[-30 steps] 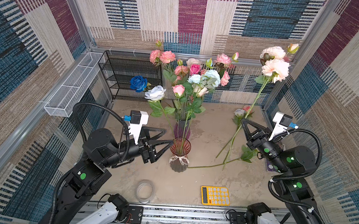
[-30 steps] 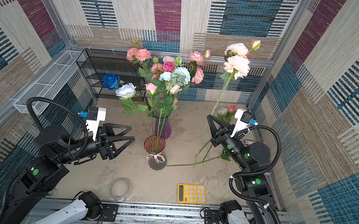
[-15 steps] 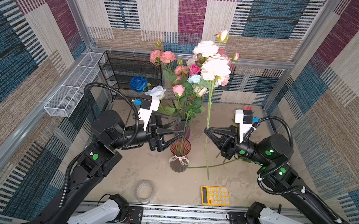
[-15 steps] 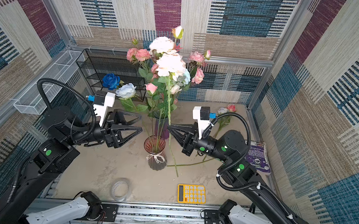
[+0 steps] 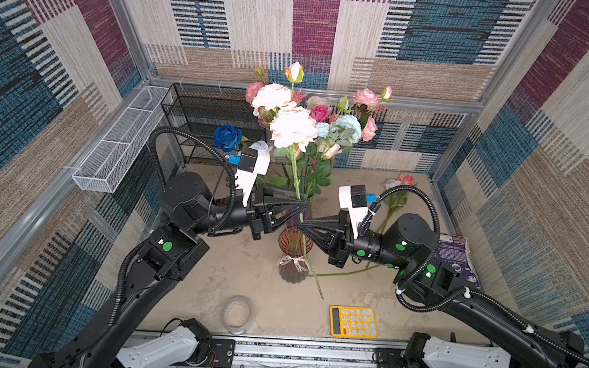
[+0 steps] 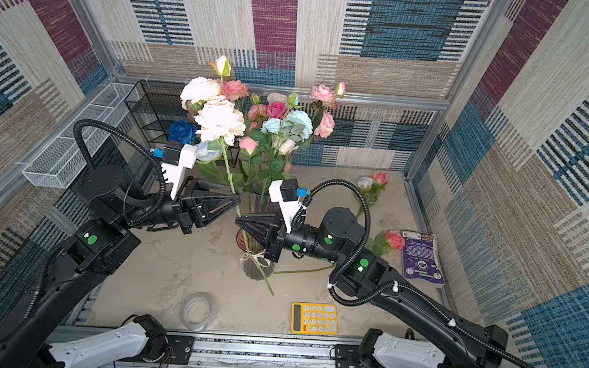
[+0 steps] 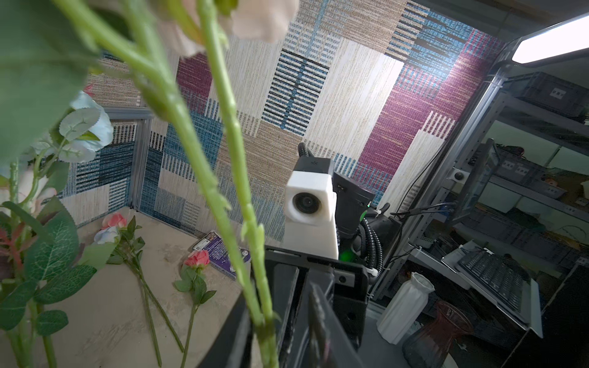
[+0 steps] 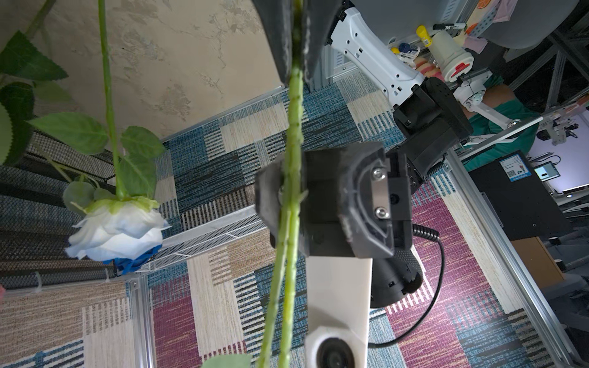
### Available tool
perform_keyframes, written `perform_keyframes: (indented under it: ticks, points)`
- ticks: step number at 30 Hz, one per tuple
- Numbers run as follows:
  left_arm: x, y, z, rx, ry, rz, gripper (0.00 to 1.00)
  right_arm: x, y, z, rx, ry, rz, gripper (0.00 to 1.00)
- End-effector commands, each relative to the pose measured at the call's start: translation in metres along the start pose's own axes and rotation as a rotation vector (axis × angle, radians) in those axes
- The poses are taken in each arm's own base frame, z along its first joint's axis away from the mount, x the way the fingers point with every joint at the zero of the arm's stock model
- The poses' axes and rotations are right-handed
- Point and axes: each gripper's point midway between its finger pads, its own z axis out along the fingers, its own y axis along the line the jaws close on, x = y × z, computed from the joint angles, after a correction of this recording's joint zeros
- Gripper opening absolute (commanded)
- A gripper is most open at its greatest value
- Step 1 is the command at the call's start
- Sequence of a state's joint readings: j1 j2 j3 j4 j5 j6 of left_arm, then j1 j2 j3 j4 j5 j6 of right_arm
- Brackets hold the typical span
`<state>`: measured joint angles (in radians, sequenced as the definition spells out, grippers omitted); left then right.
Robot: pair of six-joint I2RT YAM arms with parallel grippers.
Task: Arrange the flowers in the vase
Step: 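Close the left gripper on the peach rose stems below the right gripper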
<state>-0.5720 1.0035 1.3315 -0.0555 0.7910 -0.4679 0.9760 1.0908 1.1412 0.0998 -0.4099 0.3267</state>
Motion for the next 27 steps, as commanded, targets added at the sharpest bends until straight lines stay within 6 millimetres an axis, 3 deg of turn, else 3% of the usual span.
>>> perform_keyframes:
  ticks: [1, 2, 4, 7, 9, 18, 22, 27]
  points:
    - [-0.011, -0.012, -0.004, 0.025, -0.025, 0.049, 0.08, -0.006, -0.002, -0.001, 0.023, -0.023, -0.014, 0.01]
    - [-0.012, -0.012, -0.005, 0.017, -0.026, 0.057, 0.01, -0.006, -0.003, -0.002, 0.033, -0.026, -0.014, 0.04]
    - [-0.013, -0.011, -0.006, 0.0, -0.025, 0.072, 0.0, -0.006, -0.004, -0.004, 0.043, -0.025, -0.016, 0.13]
    - [-0.017, -0.009, -0.009, -0.046, -0.02, 0.123, 0.0, -0.008, -0.008, -0.01, 0.083, -0.03, -0.025, 0.38]
    - [-0.021, -0.005, -0.012, -0.095, -0.02, 0.175, 0.0, -0.012, -0.012, -0.019, 0.129, -0.047, -0.037, 0.46]
    - [-0.049, 0.024, -0.014, -0.302, -0.021, 0.387, 0.0, -0.031, -0.014, -0.054, 0.245, -0.112, -0.082, 0.47]
    - [-0.036, 0.051, -0.002, -0.331, 0.008, 0.37, 0.0, -0.032, -0.015, -0.061, 0.267, -0.124, -0.083, 0.47]
    - [0.003, 0.094, 0.01, -0.381, 0.045, 0.287, 0.0, -0.031, -0.017, -0.066, 0.283, -0.13, -0.084, 0.47]
